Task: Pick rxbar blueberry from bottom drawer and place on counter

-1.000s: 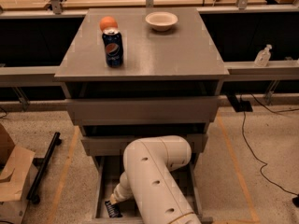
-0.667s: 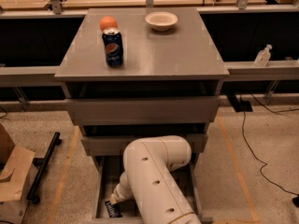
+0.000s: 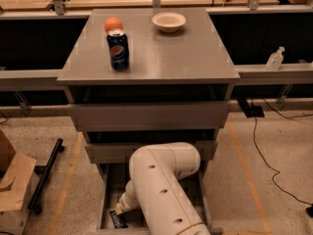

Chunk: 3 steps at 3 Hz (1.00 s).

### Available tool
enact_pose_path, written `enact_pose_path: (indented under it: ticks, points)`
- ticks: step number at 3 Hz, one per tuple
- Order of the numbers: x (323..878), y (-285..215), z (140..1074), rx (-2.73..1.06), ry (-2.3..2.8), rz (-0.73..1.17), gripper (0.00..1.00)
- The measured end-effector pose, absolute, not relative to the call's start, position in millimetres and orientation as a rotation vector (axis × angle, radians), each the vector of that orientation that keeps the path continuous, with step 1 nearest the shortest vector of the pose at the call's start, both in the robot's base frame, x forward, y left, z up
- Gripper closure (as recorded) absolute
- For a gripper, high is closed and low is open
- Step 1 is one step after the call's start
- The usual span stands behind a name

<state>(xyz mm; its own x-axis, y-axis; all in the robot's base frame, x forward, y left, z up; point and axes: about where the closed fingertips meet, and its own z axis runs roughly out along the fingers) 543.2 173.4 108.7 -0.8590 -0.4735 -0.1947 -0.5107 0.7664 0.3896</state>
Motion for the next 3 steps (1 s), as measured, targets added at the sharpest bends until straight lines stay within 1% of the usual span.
enact_pose_path:
  ticks: [1, 2, 3]
  points:
    - [542.6, 175.2, 105.7, -0.834, 2.887, 0.66, 0.19]
    - [542.6, 175.2, 106.6, -0.834, 2.887, 0.659, 0.0]
    - [542.5, 175.1, 111.5, -0.834, 2.888, 0.659, 0.0]
